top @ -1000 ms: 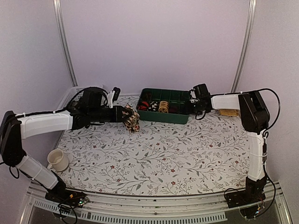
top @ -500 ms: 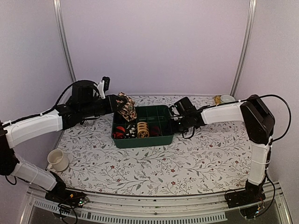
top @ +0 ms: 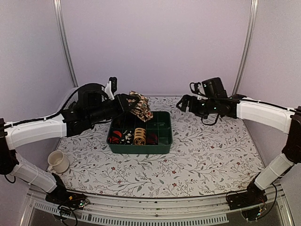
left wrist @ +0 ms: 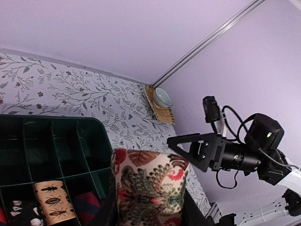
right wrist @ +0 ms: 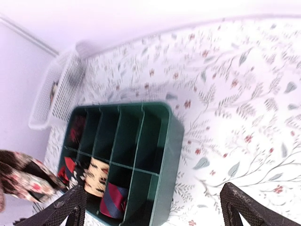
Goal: Roll the ties
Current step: Move the storage box to the center of the board, then place the tie in the storage box.
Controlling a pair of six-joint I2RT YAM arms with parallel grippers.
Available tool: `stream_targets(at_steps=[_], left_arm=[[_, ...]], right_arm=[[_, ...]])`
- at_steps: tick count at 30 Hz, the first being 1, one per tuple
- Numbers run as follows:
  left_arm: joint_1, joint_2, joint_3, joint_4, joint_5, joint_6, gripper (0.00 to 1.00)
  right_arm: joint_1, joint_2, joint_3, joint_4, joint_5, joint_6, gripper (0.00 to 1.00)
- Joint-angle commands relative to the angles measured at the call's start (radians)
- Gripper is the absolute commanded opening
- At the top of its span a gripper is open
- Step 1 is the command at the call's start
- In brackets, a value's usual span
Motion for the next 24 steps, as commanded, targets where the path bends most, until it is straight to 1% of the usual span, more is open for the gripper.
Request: stream_targets(at_steps=[1,6,9,11,14,20,24], left_arm=[[-0.068,0.048,-0.018,0.171,-0.062,-0.134,0.0],[-0.152,0.146,-0.057,0.345,-0.137,-0.261,0.0],[-0.186,0.248,-0.034,0.439,-0.134,-0.311,0.0],[-0.208,0.309,0.002,0.469,-0.132,-0.34,0.0],[-0.227,0.384,0.029,0.471,-0.157,-0.358,0.0],[-0.24,0.442,0.025,0.426,-0.306,-0.34,0.0],[-0.245,0.491,0.054,0.381,-0.34,-0.334,0.0]], right_arm=[[-0.069,-0.237,-0.054,-0.021,0.052,0.021,1.0],[-0.114,-0.33,-0.17,0.016,0.043,0.03,1.0],[-0.114,-0.349,-0.209,0.027,0.021,0.039,1.0],[-0.115,-0.364,-0.23,0.03,0.02,0.041,1.0],[-0.115,-0.387,-0.246,0.031,0.022,0.034,1.0],[-0.117,-0.423,-0.267,0.033,0.02,0.014,1.0],[-0.115,-0.429,-0.276,0.036,0.019,0.0,1.0]])
